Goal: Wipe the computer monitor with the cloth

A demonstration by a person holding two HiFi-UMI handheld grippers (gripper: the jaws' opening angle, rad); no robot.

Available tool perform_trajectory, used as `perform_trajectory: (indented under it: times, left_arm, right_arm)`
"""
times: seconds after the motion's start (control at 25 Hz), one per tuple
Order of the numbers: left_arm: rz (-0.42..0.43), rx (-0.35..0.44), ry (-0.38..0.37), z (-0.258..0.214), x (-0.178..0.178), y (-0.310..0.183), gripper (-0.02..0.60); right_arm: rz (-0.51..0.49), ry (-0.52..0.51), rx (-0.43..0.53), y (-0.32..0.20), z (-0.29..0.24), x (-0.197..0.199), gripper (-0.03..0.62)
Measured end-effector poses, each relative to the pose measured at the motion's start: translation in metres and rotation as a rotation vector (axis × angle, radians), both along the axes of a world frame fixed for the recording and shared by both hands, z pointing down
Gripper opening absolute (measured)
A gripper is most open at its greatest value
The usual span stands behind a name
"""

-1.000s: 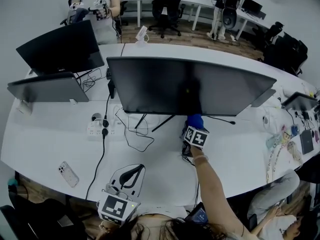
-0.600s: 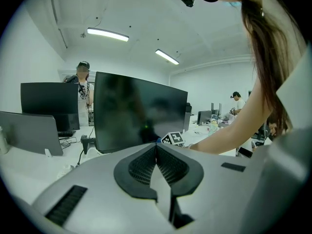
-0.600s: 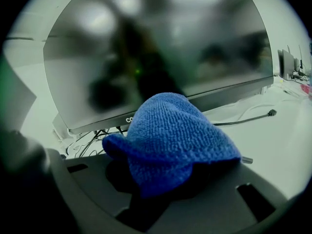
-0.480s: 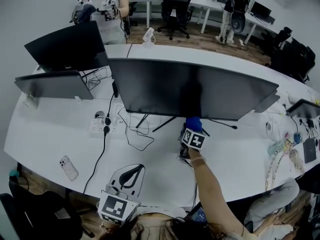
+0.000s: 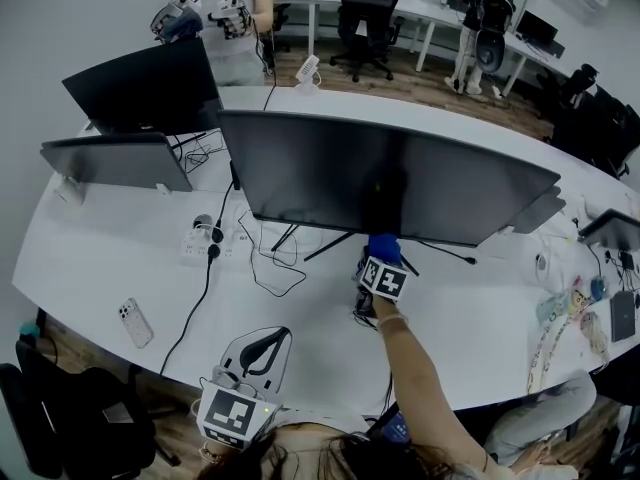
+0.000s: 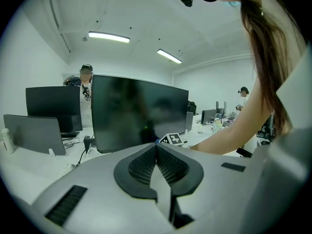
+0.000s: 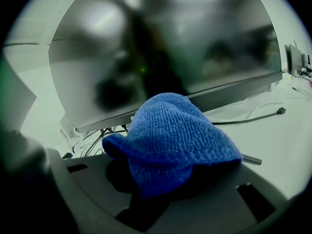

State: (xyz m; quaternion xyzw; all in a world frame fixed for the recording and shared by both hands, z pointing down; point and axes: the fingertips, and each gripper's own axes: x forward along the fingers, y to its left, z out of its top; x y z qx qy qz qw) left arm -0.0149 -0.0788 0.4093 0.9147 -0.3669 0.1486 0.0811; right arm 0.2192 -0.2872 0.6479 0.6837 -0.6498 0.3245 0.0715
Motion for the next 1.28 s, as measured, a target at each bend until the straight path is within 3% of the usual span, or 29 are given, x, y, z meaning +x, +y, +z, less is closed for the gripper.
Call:
perform_trajectory:
  times: [0.6, 1.28]
  left_arm:
    - [0.031, 0.043, -0.016, 0.001, 0.015, -0.007, 0.009]
    - [0.084, 0.023, -0.01, -0.003, -0.027, -0.023, 0.009]
  right_arm:
    - [-0.052, -0.003, 0.006, -0.006, 0.006, -0.014, 0.1]
    - [-0.003, 0.014, -0.005, -0.011, 0.002, -0.034, 0.1]
